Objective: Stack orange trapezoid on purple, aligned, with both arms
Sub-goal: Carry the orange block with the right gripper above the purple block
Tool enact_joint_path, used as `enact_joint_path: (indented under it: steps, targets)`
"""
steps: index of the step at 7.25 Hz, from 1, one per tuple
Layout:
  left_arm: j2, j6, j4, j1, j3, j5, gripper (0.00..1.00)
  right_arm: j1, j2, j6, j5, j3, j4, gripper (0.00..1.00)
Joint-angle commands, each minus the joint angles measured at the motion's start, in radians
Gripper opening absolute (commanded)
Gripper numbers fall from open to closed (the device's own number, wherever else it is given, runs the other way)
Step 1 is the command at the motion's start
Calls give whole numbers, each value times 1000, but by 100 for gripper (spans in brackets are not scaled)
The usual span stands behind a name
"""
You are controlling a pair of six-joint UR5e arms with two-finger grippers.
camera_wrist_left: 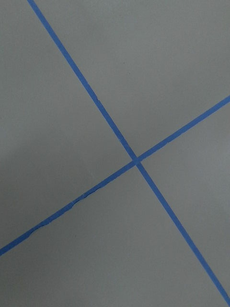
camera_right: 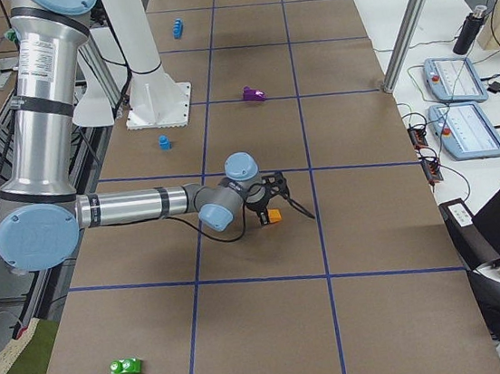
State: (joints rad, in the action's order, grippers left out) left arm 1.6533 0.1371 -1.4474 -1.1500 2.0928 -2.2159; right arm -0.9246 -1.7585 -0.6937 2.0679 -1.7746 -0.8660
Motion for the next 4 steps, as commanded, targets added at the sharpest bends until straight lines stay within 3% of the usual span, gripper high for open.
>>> enact_joint_path:
  steps: [1, 3, 4]
  targets:
    - [-50, -11, -31, -113, -34, -27, 100, -8, 138, -15, 9, -188, -381, 0]
    - [-84, -332, -19, -291, -130, -95, 100, 45, 346, -188, 20, -250, -622, 0]
    - [-104, -379, -27, -348, -164, -141, 100, 109, 485, -286, 9, -249, -733, 0]
